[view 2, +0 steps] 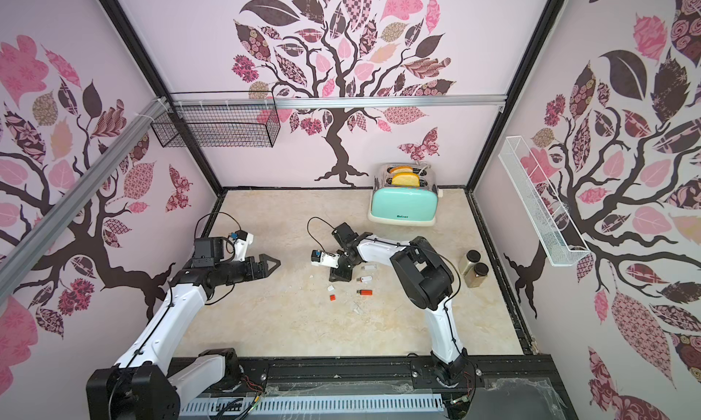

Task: Close the usb drive cover
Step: Pick up the cover from the center of the board.

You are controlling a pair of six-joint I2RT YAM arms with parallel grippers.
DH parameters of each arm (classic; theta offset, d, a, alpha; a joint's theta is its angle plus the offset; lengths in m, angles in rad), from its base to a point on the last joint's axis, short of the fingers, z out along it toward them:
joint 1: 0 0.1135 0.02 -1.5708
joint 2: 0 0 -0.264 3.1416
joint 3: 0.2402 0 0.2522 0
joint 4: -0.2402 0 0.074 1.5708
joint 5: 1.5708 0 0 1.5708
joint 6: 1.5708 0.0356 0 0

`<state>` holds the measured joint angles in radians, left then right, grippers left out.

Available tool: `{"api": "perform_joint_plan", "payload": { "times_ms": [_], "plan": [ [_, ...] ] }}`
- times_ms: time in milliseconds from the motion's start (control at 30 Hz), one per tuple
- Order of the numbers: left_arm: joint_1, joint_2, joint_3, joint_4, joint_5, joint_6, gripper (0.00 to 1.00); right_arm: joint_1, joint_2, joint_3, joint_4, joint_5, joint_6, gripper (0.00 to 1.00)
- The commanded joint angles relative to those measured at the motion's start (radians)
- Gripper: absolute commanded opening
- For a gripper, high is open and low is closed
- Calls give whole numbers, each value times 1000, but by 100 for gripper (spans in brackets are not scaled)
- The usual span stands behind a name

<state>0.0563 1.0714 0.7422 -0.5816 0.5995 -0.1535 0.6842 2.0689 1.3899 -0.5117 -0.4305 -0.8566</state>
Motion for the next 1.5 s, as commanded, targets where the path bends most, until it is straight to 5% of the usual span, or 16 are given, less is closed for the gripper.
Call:
{"api": "perform_joint_plan", "payload": {
  "times_ms": [0, 933, 1467],
  "plan": [
    [5, -14, 9, -6, 0, 6, 98, 7, -12, -17, -37, 35, -2, 35],
    [5, 15, 14, 12, 30, -15, 98, 14, -38, -33, 16, 43, 18, 15],
    [5, 227, 110, 39, 189, -170, 94, 28, -137, -53, 153, -70, 144, 8]
  ]
}}
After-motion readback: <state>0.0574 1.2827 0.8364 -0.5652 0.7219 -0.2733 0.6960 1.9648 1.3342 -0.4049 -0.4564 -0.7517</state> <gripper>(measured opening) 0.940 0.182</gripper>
